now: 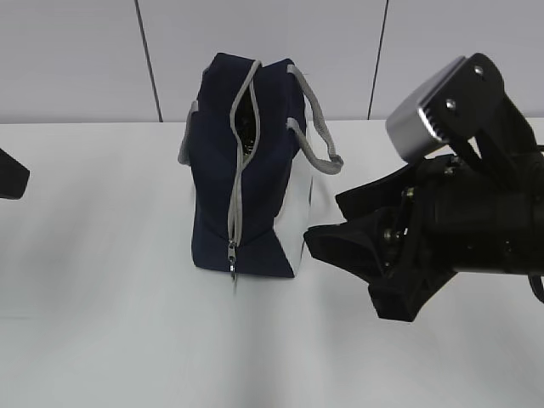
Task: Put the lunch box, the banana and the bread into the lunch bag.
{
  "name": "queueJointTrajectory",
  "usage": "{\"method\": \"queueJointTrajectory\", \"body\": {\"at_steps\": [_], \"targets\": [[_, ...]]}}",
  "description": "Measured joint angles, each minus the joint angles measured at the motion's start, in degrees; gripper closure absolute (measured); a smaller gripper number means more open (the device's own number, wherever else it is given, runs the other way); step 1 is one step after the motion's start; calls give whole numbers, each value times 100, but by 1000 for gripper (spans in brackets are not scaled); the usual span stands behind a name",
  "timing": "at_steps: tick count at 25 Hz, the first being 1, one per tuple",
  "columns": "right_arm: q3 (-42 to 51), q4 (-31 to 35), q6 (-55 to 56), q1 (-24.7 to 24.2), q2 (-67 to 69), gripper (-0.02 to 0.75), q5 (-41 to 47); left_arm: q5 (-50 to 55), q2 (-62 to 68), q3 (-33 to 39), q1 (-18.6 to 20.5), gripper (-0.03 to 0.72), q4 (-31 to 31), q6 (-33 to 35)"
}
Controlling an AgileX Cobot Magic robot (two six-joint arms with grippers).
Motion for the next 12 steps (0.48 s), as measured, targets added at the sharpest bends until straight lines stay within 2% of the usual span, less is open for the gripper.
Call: {"method": "queueJointTrajectory", "body": {"at_steps": [3,5,12], "targets": [[13,84,-186,65,0,332,-158,0,-6,0,0,316,0,0],[12,137,-257,214,0,332,-558,0,-6,0,0,317,0,0],[12,238,-351,1179,0,332,-2139,-23,-6,0,0,317,0,0]]}}
